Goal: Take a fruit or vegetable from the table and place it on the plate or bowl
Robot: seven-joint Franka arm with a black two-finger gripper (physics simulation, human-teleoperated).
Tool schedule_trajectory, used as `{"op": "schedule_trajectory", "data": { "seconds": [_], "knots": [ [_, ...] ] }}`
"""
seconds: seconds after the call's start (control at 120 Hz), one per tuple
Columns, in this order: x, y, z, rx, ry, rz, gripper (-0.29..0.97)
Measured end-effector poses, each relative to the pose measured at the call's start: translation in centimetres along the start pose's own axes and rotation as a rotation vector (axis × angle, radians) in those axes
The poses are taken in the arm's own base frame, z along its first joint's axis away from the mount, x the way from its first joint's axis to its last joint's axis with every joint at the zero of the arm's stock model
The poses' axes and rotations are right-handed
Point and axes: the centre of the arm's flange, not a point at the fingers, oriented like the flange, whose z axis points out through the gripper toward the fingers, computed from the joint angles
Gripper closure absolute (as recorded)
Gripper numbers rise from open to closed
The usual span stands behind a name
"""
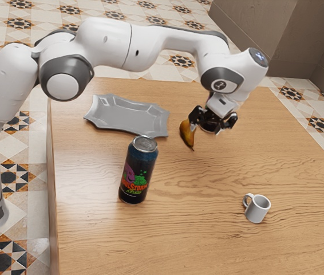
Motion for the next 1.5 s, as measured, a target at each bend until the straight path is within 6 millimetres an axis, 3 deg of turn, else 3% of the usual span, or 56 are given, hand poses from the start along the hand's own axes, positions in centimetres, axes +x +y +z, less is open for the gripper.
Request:
{"op": "schedule_trajectory", "data": {
  "seconds": [0.108,0.2,0.408,0.667,1.283,1.5],
  "knots": [
    [0.2,-0.8,1.5,0.000,-0.010,0.006,0.00],
    [-1.0,-1.3,2.7,0.001,-0.012,-0.008,0.00],
    [-3.2,-1.7,4.0,0.009,-0.012,-0.034,0.00],
    [-3.8,-2.2,6.0,-0.008,-0.011,-0.035,0.00],
    [-7.1,-0.7,6.9,-0.095,-0.030,-0.079,0.00],
    [-7.3,-0.4,7.4,-0.128,-0.027,-0.080,0.00]
  ]
}}
